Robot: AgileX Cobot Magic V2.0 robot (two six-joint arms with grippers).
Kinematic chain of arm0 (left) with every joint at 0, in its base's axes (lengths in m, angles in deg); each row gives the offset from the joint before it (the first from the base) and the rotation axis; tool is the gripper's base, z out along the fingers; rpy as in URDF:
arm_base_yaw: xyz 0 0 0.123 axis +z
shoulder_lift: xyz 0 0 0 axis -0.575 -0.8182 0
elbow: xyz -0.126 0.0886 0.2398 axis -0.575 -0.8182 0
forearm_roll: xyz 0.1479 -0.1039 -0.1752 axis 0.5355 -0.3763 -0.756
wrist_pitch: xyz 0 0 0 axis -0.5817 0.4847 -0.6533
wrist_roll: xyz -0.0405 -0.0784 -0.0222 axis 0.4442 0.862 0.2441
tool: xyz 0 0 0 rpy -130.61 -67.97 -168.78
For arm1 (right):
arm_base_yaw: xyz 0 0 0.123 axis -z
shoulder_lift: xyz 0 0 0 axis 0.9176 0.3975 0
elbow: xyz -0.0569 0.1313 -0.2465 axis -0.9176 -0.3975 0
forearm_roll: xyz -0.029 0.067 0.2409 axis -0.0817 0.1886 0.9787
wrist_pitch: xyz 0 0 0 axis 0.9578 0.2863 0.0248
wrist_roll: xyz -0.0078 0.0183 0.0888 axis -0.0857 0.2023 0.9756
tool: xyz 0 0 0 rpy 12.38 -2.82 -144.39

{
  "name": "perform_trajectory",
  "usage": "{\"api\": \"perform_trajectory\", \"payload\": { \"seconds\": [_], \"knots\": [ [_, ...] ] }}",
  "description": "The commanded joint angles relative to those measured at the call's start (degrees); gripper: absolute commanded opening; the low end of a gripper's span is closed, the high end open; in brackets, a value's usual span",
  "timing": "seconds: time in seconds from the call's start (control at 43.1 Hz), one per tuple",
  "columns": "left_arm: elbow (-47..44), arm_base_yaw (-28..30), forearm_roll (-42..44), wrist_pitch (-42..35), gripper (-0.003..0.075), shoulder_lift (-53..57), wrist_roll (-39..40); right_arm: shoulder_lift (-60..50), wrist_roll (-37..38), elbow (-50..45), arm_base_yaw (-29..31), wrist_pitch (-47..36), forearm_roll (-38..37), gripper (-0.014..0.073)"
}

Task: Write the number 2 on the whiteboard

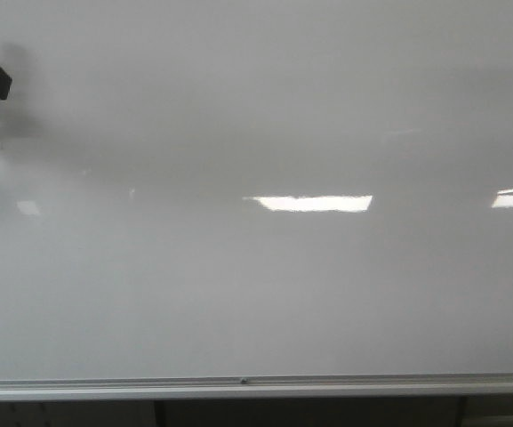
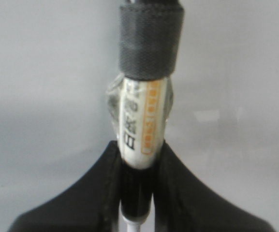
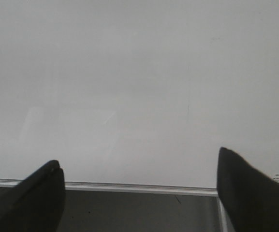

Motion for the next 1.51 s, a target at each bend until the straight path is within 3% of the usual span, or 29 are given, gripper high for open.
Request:
{"api": "perform_trajectory", "payload": {
  "seconds": [0.0, 0.162, 0.255, 0.418, 0.557, 0.743, 0.905, 1.161, 1.485],
  "knots": [
    [2.8, -0.4, 3.0, 2.4, 0.0000, 4.6, -0.2, 0.1, -0.4, 2.5, -0.1, -2.5, 0.0, 0.0655],
    [6.6, -1.0, 4.3, 18.6, -0.0010, 9.8, -6.2, 1.5, -1.3, 7.6, -0.1, 7.8, 0.1, 0.0655],
    [9.0, -2.2, 2.6, 27.7, -0.0010, 12.7, -10.9, 3.8, -5.4, 11.6, -0.1, 14.9, 3.0, 0.0655],
    [12.0, -5.0, -5.6, 41.4, -0.0010, 17.2, -28.3, 8.4, -20.7, 16.3, -0.6, 22.9, 17.3, 0.0655],
    [13.1, -8.5, -10.2, 48.7, -0.0010, 19.9, -35.2, 12.0, -35.2, 18.6, -3.9, 26.5, 27.8, 0.0655],
    [13.5, -17.3, -12.7, 51.8, -0.0010, 20.6, -39.0, 15.4, -46.3, 21.3, -12.7, 27.9, 31.7, 0.0655],
    [13.6, -26.6, -12.7, 51.4, -0.0010, 20.6, -39.1, 17.0, -51.0, 24.3, -21.4, 27.9, 31.7, 0.0655],
    [13.6, -37.8, -12.6, 51.0, -0.0010, 19.3, -39.1, 21.5, -53.7, 30.4, -30.0, 28.7, 31.7, 0.0655],
    [13.6, -41.5, -12.5, 49.6, -0.0010, 18.1, -39.1, 28.4, -55.4, 33.9, -40.2, 25.1, 32.1, 0.0655]
  ]
}}
